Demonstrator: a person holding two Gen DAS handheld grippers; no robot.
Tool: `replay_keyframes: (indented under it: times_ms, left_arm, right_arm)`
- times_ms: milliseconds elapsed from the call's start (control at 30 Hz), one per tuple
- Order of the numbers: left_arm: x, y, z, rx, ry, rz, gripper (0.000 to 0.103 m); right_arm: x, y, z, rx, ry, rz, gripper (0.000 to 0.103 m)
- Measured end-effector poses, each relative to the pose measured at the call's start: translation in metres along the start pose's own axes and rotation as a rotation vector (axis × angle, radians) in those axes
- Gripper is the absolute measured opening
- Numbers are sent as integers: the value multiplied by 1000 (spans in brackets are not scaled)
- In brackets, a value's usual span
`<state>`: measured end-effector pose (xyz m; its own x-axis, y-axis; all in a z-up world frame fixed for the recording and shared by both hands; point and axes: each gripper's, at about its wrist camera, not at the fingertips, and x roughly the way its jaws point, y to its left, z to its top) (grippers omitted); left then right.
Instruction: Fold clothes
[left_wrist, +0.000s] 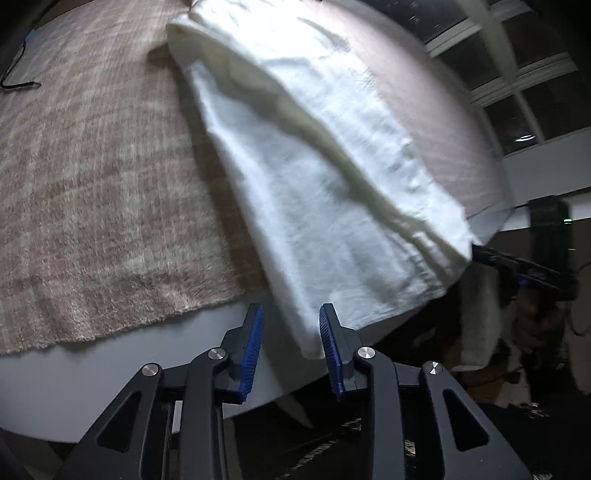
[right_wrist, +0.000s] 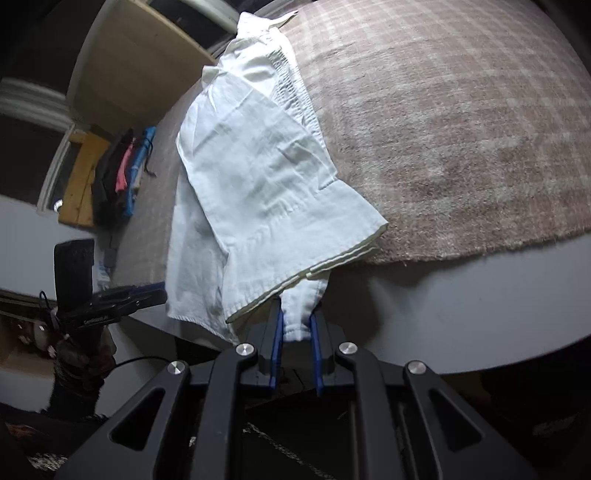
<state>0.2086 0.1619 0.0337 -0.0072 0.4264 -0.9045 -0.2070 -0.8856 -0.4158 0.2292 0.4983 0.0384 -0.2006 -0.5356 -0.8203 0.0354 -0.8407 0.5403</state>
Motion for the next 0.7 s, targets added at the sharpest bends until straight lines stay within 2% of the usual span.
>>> replay_keyframes:
  times_ms: [100,133,167,200,300,400,500,700]
  left_arm:
    - [10,-4,-3,-9,10,-11,25]
    - [12,-6,-3,-4,12,-26,21]
    - [15,-8,-3,3,16,-40,6]
    - [16,-10,-3,10,14,-50,4]
    - [10,-9,-2,-7,-9,-103,2]
    - [-9,-2,1,-53,-39,-188,2]
    - [-31,2,9,-76,-84,-232,2]
    - [-72,14,41,-127,-182,-305,2]
  right_arm:
    - [7,2,0,-37,10,-21,13]
    - [9,0,0,-34,14,-18,13]
    - [10,-2,-1,-26,18,-10,13]
    - [11,-4,-1,-17,20,-2,13]
    - [7,-10,-1,13,11,44,13]
    - [-5,-15,7,66,-12,124,13]
    - [-16,-19,17,112,-34,197,13]
    - [-28,-9,70,104,-72,243,9]
